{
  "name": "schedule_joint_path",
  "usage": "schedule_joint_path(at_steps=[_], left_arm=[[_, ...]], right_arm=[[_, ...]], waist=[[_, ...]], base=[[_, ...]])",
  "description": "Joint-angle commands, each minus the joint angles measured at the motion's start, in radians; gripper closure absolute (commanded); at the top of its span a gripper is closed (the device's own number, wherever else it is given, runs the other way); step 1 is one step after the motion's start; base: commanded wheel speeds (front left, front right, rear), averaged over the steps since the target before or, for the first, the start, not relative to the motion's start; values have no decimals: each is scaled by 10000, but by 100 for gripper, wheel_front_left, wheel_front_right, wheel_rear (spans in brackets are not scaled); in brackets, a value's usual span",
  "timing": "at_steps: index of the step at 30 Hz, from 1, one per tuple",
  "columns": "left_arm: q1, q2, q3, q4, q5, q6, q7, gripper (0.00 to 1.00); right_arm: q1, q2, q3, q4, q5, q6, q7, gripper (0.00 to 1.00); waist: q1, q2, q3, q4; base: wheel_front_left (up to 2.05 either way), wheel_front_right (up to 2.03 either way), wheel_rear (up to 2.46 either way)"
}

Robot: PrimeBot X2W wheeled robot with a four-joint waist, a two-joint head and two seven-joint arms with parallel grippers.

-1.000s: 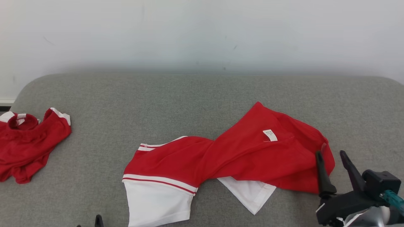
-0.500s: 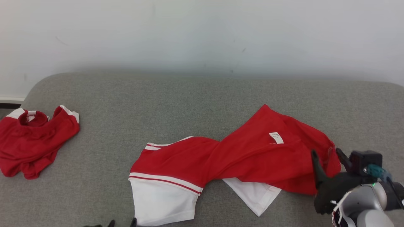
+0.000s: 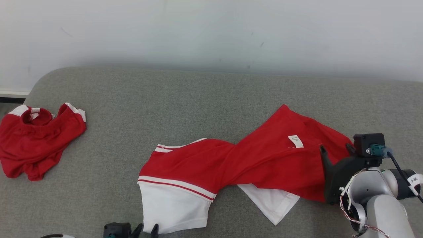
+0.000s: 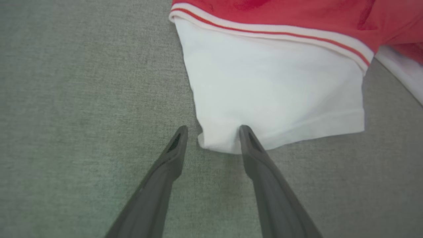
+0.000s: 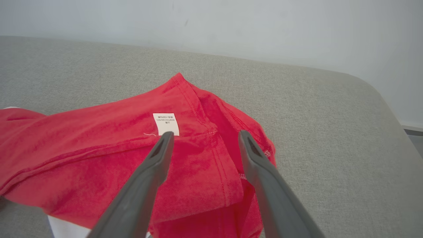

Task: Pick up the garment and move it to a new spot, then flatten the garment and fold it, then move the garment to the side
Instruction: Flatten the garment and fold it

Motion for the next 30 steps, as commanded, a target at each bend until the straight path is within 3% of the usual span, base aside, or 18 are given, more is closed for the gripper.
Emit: schedule_joint_path(at_steps=[1,14,28,29,30], left_arm=[[-153,-26,-32,66,172,-18,-50,100],[-602,-160,-293,326,258,4,-172,100],[-874,-291,-508,369,216,-43,-306,100],[-873,-285,-509,368,209,-45,-306,100],[-883,-282,-519,368,204,-45,-298,100]], right_arm=[[-129,5,12,122,-37,-22,38,0],[-2109,9,-184,2928,-781,-22,583,0],[-3609,-10,-1624,5181,-1858,-22,277,0],[-3686,-11,-1703,5308,-1901,-22,241,10],[-3758,-10,-1776,5414,-1927,-22,202,13]], waist=[[-1,0,65,39],[-1,0,668,236],[-1,0,1192,622],[-1,0,1213,640],[-1,0,1232,661]], base=[[0,0,0],[0,0,0],[0,0,0],[0,0,0],[0,0,0]])
